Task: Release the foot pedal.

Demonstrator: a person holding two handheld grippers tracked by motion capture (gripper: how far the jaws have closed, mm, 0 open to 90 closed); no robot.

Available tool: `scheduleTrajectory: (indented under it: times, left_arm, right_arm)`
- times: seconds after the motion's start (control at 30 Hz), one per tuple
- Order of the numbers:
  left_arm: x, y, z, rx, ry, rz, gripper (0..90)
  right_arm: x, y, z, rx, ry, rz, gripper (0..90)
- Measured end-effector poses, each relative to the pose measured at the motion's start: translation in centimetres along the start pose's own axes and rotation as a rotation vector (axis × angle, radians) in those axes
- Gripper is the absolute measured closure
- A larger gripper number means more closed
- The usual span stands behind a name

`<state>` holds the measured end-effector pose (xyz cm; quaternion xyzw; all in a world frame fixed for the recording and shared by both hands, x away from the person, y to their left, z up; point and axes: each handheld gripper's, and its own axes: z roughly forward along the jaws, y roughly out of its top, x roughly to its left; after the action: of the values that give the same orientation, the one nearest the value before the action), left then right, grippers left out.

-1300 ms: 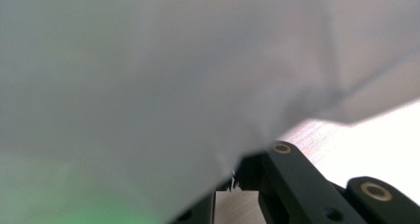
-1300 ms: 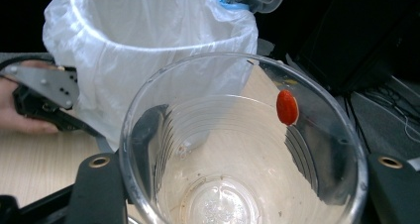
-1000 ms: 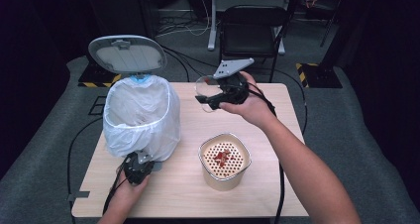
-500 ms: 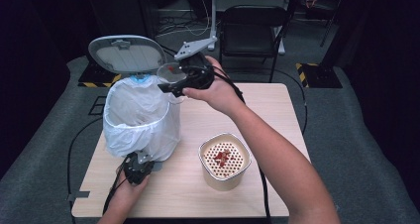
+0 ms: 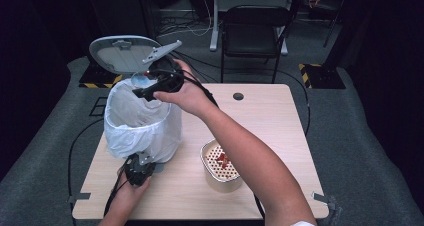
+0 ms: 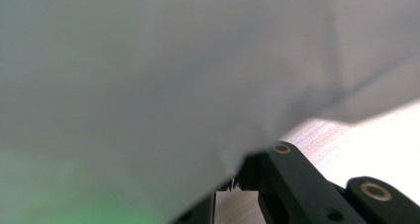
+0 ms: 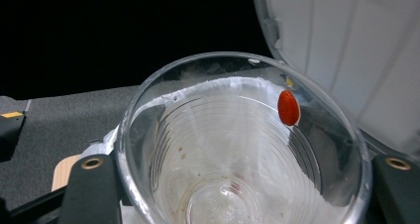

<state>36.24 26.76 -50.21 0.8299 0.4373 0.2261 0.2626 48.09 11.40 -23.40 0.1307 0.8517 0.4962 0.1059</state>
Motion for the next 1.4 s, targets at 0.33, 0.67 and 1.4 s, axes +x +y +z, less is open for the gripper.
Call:
scheduleTrajectory:
  times: [0.33,0.67,1.4]
  left_arm:
    - [0.0,0.0,0.0,-0.001,0.001,-0.001,87.5]
    - [0.3,-0.1,-0.1,-0.01,-0.003,-0.01,84.5]
    - [1.5,-1.5,-2.8,-0.08,-0.137,-0.141,38.3]
  right_arm:
    - [1.2,0.0,3.1,0.002,-0.032,0.058,7.8]
    - [1.8,-1.5,1.0,-0.019,-0.029,0.053,5.0]
    - [-1.9,-14.5,-12.5,0.025,-0.247,0.163,15.6]
